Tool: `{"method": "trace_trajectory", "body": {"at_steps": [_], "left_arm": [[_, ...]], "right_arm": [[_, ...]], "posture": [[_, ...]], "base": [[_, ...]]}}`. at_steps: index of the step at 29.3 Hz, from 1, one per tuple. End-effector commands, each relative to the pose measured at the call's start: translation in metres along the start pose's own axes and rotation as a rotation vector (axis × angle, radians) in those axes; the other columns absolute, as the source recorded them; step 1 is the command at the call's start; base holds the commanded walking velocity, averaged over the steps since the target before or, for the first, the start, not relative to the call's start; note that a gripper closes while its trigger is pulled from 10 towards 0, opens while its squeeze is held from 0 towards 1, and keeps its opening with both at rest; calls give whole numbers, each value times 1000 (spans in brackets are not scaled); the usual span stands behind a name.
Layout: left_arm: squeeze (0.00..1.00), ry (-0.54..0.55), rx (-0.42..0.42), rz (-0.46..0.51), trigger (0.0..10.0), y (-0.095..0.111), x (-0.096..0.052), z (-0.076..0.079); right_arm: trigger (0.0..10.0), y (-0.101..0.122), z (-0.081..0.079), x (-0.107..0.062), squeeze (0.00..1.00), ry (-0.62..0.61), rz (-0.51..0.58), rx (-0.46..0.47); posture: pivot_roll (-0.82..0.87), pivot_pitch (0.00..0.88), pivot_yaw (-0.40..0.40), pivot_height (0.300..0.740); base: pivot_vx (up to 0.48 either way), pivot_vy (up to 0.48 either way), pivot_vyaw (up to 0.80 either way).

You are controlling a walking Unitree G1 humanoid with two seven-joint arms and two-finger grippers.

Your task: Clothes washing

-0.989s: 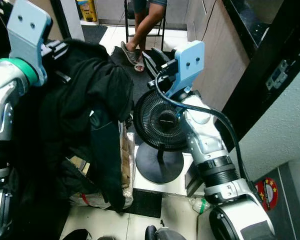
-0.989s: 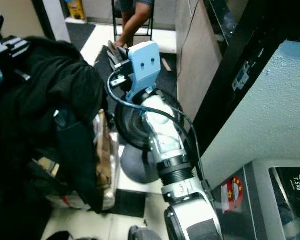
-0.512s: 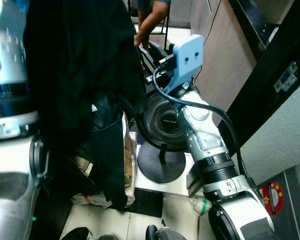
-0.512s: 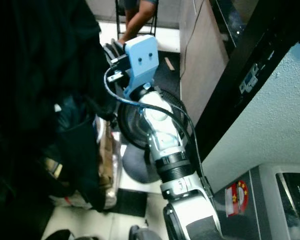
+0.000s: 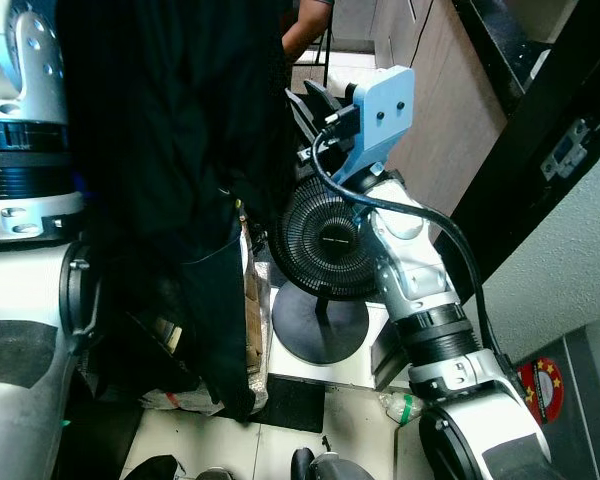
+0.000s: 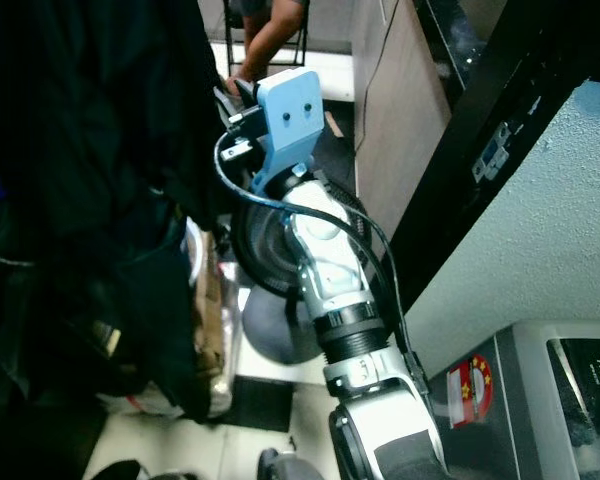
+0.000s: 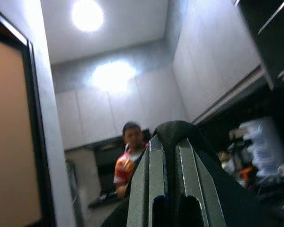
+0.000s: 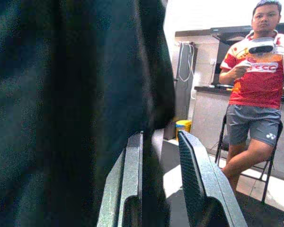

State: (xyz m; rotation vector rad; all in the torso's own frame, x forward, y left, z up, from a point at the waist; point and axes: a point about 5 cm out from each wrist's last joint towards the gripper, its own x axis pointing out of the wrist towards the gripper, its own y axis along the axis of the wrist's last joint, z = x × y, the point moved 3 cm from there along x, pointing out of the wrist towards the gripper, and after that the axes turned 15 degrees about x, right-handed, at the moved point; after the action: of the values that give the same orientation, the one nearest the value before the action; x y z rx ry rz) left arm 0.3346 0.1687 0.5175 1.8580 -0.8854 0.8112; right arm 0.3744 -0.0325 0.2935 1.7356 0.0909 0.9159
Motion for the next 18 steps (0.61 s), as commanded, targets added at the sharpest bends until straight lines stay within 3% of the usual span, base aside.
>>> {"method": "trace_trajectory", "body": {"at_steps": [1, 4, 5, 6, 8, 11, 14, 17, 18], "left_arm": [[0, 18, 20, -23, 10000, -1, 2, -5], [0, 28, 4, -146, 10000, -24, -3, -8], [0, 28, 4, -146, 10000, -24, -3, -8], [0, -51, 3, -196, 10000, -39, -17, 3], [0, -51, 3, -196, 10000, -39, -17, 3], [0, -72, -5, -213, 10000, -46, -31, 8], [0, -72, -5, -213, 10000, -46, -31, 8], [0, -8, -24, -226, 10000, -51, -44, -4], [0, -8, -24, -226, 10000, -51, -44, -4]], "right_arm": [[10000, 2, 1, 0, 0, -6, 14, 9], [10000, 4, 2, 0, 0, -17, 27, 10], [10000, 4, 2, 0, 0, -17, 27, 10], [10000, 14, 7, 0, 0, -54, 72, 8], [10000, 14, 7, 0, 0, -54, 72, 8], [10000, 31, 16, 0, 0, -116, 142, 10], [10000, 31, 16, 0, 0, -116, 142, 10], [10000, 66, 30, 1, 0, -199, 265, -37], [10000, 66, 30, 1, 0, -199, 265, -37]], "posture": [[125, 20, 39, 740], [126, 24, 41, 740], [126, 24, 41, 740], [127, 33, 49, 740], [127, 33, 49, 740], [132, 40, 49, 740], [132, 40, 49, 740], [134, 43, 47, 740], [134, 43, 47, 740]], "base": [[0, 0, 0], [0, 0, 0], [0, 0, 0], [0, 0, 0], [0, 0, 0], [0, 0, 0], [0, 0, 0], [0, 0, 0], [0, 0, 0]]}}
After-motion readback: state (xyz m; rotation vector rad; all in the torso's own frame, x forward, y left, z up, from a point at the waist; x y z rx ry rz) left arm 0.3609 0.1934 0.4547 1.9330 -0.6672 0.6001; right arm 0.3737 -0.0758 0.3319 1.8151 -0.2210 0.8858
